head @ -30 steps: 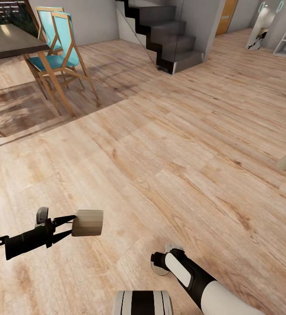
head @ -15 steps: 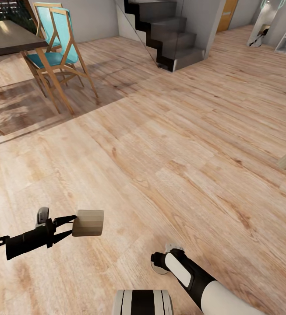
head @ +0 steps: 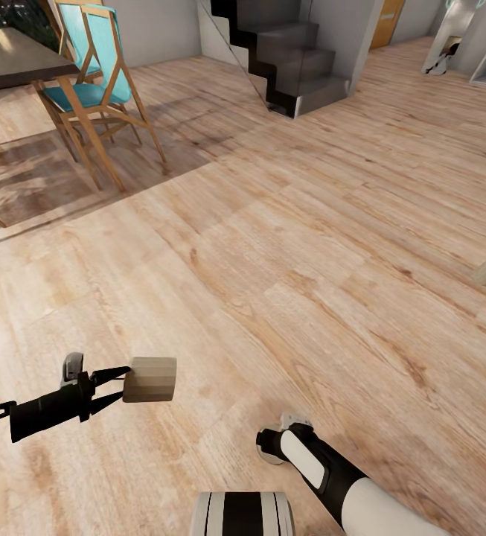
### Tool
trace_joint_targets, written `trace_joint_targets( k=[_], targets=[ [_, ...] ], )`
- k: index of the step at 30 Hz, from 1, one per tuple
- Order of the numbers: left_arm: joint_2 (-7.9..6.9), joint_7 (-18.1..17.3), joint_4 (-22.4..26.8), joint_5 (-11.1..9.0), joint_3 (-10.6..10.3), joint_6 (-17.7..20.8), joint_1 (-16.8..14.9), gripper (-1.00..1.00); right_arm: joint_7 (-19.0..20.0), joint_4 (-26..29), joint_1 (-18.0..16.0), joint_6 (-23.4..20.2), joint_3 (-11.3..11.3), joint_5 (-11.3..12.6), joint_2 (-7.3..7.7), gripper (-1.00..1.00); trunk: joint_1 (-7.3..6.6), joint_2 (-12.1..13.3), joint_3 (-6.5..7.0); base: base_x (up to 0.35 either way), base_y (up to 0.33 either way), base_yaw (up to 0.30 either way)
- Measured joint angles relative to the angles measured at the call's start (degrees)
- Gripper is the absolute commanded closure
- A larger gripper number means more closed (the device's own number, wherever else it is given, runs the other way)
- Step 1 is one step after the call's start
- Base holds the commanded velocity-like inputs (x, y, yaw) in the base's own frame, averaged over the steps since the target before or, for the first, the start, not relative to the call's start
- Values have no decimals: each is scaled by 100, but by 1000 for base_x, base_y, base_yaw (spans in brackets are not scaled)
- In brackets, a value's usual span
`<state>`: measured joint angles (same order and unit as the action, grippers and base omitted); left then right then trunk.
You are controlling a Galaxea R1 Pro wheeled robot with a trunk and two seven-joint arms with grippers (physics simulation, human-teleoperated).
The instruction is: Place each of the two pumpkins and all three candles from the living room inside a cabinet in the living room (use any cabinet), then make sure every cabinet is closed, and position the cauldron so it is next to a table in the living room.
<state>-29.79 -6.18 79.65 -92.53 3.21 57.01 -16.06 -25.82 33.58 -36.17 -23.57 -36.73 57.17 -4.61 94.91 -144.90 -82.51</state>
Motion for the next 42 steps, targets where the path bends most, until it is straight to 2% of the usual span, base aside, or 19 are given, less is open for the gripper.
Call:
trace_joint_targets(
  k=[3, 6, 20, 21, 42],
  targets=[
    [0, 0, 0, 0, 0, -2, 0, 100, 0, 0, 0, 0, 0, 0, 0, -100, 0, 0, 0, 0, 0, 0],
    [0, -1, -2, 17, -2, -3, -1, 100, 17, 14, -2, 32, -3, 81, -4, -100, 7, -4, -65, 0, 0, 0],
    [0, -1, -1, 0, -1, 0, -1, 100, 15, 6, -2, 71, -5, 84, -4, -100, 7, -4, -66, 0, 0, 0],
    [0, -1, -1, 0, -1, -3, -1, 100, 16, 6, -2, 72, -5, 85, -4, 100, 7, -4, -66, 0, 0, 0],
    [0, -1, -15, 1, -1, -7, -1, 100, 15, 6, -2, 76, -8, 114, 3, 100, 7, -4, -66, 0, 0, 0]
  ],
)
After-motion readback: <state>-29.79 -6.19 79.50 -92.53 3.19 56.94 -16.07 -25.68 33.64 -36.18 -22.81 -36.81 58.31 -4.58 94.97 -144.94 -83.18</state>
